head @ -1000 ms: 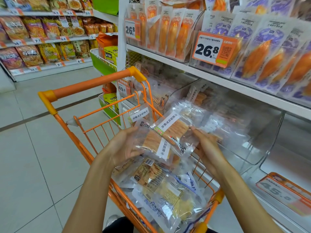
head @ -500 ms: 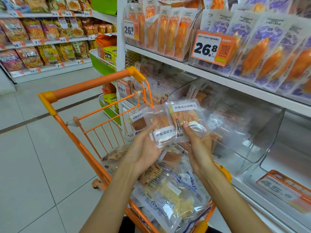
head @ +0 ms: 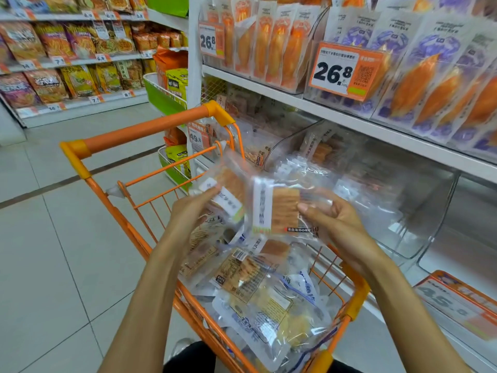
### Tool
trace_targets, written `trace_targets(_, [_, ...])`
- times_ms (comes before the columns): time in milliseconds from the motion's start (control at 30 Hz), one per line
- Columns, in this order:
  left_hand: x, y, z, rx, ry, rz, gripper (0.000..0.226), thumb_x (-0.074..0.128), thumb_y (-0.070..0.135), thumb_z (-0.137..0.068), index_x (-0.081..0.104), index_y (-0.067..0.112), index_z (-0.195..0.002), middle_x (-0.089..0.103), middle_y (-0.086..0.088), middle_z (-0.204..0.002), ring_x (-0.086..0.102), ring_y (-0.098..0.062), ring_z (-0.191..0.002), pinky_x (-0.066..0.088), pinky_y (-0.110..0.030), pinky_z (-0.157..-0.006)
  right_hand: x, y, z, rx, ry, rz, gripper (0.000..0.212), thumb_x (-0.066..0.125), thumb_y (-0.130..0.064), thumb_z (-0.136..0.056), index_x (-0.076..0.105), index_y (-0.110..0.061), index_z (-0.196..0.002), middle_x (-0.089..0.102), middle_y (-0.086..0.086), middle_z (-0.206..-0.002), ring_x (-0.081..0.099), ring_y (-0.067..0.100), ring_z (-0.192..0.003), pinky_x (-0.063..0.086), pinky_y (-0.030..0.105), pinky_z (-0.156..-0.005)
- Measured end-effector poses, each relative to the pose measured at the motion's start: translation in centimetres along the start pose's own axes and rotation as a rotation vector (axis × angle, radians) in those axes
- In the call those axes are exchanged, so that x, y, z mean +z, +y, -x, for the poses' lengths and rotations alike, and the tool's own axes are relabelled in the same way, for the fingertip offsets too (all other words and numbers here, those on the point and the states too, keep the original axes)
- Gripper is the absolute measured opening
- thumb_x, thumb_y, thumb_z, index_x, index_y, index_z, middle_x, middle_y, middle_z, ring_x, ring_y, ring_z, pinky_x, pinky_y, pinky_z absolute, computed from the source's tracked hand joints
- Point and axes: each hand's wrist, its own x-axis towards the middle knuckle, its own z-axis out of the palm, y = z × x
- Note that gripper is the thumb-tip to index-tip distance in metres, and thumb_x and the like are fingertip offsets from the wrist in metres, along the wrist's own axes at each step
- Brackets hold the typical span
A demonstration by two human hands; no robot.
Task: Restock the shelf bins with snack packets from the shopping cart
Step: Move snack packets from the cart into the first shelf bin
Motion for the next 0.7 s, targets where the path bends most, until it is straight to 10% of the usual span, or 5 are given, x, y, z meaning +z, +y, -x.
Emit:
trace_targets(200, [1.8,-0.3,0.5,-0.086,-0.094,-0.064,0.069,0.055,0.072,-0.077,0.066,0.014,-0.113,0.070,-0.010,-0.105,0.066,-0.032,-0.097,0.052,-0.058,-0.086,2.8,1.6,-0.5,0.123,0.079,0.028,0.043,0.074,-0.026,-0.080,0.058,-0.024,-0.120,0.071,-0.007,-0.105,0.067,0.008,-0.100,0.048,0.032,-0.097])
trace_targets(367, [4.9,-0.4,2.0,-0.051,-0.215,0.111,0.054,0.016,0.057,-0.098,0.039,0.035,-0.142,0.047,0.014,-0.139,0.042,-0.005,-0.129,0.039,-0.030,-0.097,5.0,2.5,-0.6,0.102,0.238,-0.053,0.034,0.069,-0.027,-0.086,0.056,-0.024,-0.118,0.067,-0.008,-0.110,0.065,0.010,-0.101,0.051,0.024,-0.085])
trace_targets(500, [5.4,-1.0,1.7,0.075,-0.271,0.098,0.022,0.047,0.033,-0.097,0.061,0.032,-0.115,0.073,0.012,-0.101,0.069,-0.003,-0.093,0.053,-0.014,-0.065,6.1,2.7,-0.3,0.002,0.340,0.072,0.038,0.064,-0.038,-0.089,0.055,-0.023,-0.122,0.060,-0.002,-0.125,0.057,0.015,-0.116,0.046,0.044,-0.101])
trace_targets(700, [6.1,-0.8,0.9,0.159,-0.339,0.033,0.040,0.059,0.014,-0.091,0.053,0.023,-0.129,0.070,0.006,-0.114,0.066,-0.009,-0.104,0.054,-0.022,-0.080,4.7,0.7,0.1,-0.017,0.349,0.403,0.065,0.046,-0.038,-0.097,0.009,-0.031,-0.151,0.015,-0.008,-0.155,0.013,0.007,-0.141,0.014,0.031,-0.116])
